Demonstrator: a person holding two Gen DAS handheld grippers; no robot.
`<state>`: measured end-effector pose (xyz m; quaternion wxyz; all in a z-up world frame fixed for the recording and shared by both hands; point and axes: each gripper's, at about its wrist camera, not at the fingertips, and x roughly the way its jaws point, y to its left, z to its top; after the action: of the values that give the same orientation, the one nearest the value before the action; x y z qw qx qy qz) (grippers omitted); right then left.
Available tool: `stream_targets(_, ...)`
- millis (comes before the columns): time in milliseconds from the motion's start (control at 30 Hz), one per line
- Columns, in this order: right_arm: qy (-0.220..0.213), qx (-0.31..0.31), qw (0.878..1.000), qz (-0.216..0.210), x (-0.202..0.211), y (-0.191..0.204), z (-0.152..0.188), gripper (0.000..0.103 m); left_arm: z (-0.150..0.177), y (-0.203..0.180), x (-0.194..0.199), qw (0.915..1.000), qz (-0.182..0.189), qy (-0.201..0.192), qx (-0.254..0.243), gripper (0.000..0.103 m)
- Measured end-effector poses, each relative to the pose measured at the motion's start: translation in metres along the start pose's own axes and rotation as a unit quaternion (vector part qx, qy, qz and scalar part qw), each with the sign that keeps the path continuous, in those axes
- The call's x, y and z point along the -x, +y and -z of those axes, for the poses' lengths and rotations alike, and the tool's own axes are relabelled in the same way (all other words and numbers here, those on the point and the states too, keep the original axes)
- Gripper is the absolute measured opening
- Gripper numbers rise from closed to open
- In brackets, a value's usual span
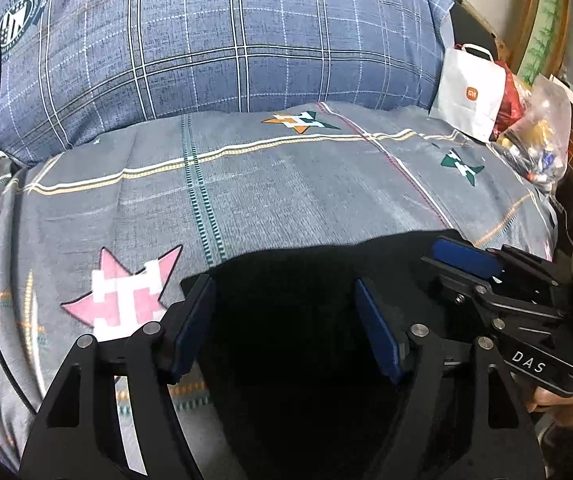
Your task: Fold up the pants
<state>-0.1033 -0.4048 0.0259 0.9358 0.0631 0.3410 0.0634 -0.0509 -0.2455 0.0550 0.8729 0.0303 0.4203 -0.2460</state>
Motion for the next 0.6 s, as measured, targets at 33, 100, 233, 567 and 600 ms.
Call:
stream_targets(33, 0.002, -0.003, 1.000, 0.000, -0.004, -0.001, -0.003, 0.036, -0.001, 0.001, -0.003, 1.0000, 0.002, 0.001, 0.006, 0.075)
stream_targets(100, 0.010, 0.000, 1.000, 0.001, -0.003, 0.000, -0.009, 0.036, -0.002, 0.002, -0.002, 0.9999, 0.005, 0.002, 0.012, 0.075)
stream_targets(233, 0.008, 0.009, 1.000, -0.001, 0.028, 0.007, -0.009, 0.036, 0.004, 0.001, 0.020, 0.9999, 0.008, -0.003, 0.009, 0.075)
stream_targets(567, 0.022, 0.044, 0.997, 0.051, 0.056, 0.017, 0.056, 0.041, 0.035, -0.009, 0.027, 0.9998, -0.013, 0.010, -0.007, 0.076)
stream_targets(600, 0.017, 0.041, 0.998, 0.054, 0.055, 0.016, 0.059, 0.041, 0.036, -0.009, 0.027, 0.9998, -0.015, 0.009, -0.005, 0.076)
